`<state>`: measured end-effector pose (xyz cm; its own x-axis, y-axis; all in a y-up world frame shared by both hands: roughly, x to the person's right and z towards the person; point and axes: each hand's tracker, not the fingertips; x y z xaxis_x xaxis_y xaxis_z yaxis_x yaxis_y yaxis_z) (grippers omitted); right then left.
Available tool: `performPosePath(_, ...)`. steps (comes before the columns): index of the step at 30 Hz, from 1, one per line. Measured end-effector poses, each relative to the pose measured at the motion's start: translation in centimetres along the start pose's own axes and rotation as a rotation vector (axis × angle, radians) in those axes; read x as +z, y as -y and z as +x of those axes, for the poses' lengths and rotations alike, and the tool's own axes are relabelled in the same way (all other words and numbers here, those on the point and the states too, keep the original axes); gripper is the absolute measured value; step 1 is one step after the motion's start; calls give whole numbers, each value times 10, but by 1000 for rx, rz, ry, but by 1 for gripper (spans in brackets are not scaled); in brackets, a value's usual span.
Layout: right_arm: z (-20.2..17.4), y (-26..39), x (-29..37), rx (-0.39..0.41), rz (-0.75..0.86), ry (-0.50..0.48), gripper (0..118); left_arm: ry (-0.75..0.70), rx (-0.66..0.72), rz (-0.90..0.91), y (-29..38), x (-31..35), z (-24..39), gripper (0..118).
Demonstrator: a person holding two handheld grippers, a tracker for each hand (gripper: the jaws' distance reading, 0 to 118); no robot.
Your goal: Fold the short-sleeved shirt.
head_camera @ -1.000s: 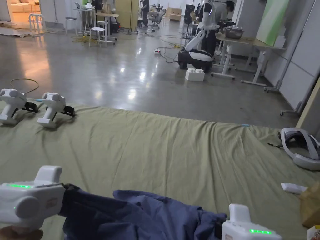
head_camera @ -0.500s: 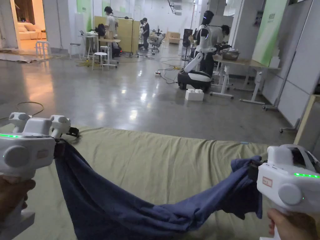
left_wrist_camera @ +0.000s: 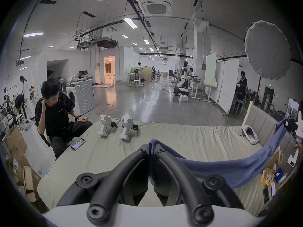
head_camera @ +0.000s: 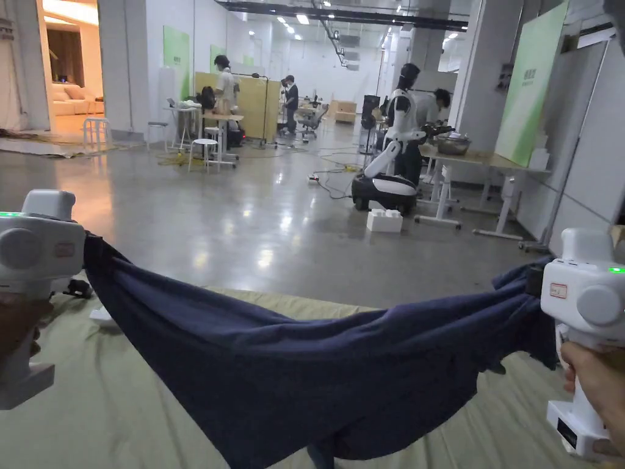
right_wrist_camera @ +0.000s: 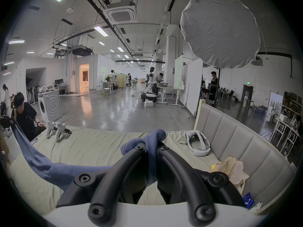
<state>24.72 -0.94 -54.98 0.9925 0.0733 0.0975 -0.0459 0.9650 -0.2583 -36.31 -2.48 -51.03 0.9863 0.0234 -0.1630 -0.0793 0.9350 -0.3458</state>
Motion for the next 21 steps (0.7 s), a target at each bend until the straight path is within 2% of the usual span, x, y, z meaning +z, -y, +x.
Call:
performPosePath(4,-2,-2,2,38,13,13,12,4,31,7,6,0,-2,6)
performPosePath(9,-1,25,6,33,-24,6,12,15,29,-30,40,2,0,6)
performPosePath(15,6,89,28,45,-93,-13,12,53,65,-96,100,19,-7,6)
performPosePath(19,13,134,54,107,-132,1,12,65,44,-133,139,42,-13,6)
performPosePath(21,18,154,67,112,-150,8,12,78,51,-149,158,54,-17,6)
